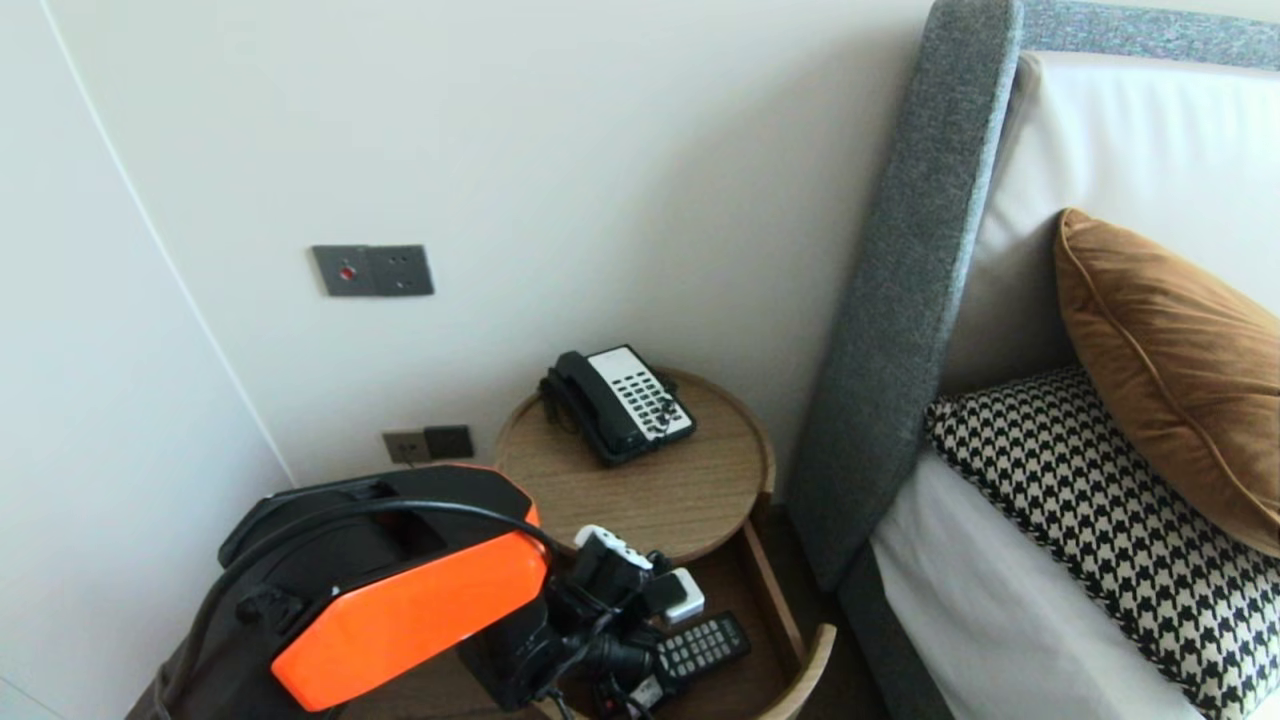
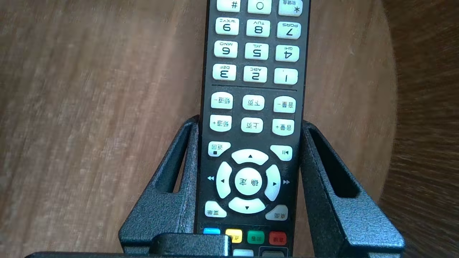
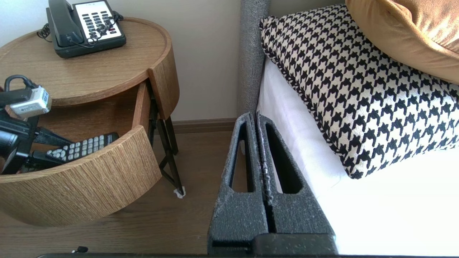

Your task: Put the remote controls on the table in the drawer one by one

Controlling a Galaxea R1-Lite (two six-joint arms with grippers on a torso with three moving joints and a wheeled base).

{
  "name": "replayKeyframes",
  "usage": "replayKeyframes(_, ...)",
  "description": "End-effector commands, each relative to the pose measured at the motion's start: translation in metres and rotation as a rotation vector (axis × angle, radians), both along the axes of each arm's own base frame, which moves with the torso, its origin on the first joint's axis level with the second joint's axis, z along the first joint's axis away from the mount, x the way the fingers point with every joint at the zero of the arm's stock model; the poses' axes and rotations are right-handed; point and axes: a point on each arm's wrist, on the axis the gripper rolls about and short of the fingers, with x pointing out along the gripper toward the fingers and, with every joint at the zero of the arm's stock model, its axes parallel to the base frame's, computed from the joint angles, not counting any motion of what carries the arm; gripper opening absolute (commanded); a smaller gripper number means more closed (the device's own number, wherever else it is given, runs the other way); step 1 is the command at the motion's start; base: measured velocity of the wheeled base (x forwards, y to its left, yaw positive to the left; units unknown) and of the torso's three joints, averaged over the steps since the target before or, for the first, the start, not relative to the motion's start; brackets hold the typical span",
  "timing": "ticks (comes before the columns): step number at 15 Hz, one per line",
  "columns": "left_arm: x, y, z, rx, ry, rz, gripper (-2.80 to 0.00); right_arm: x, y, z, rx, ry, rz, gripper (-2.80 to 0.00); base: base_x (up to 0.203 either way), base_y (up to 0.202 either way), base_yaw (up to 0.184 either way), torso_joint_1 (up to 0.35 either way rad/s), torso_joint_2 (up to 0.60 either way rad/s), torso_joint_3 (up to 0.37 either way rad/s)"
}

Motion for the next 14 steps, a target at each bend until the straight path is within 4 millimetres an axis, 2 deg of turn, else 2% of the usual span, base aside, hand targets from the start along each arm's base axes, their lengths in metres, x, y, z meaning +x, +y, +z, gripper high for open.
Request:
replayKeyframes(1, 0.007, 0.001, 0.001, -0.011, -0.006, 0.013, -2.8, 0.0, 0.0, 0.0, -0.001, 0.0, 0.001, -2.8, 0.0, 0.0, 0.0, 0.0, 0.0, 0.0)
replayKeyframes(14, 0.027, -0.001, 0.004, 0.018, 0.021, 0.034, -2.8, 0.0, 0.0, 0.0, -0.001, 0.0, 0.001, -2.8, 0.0, 0.0, 0.0, 0.0, 0.0, 0.0)
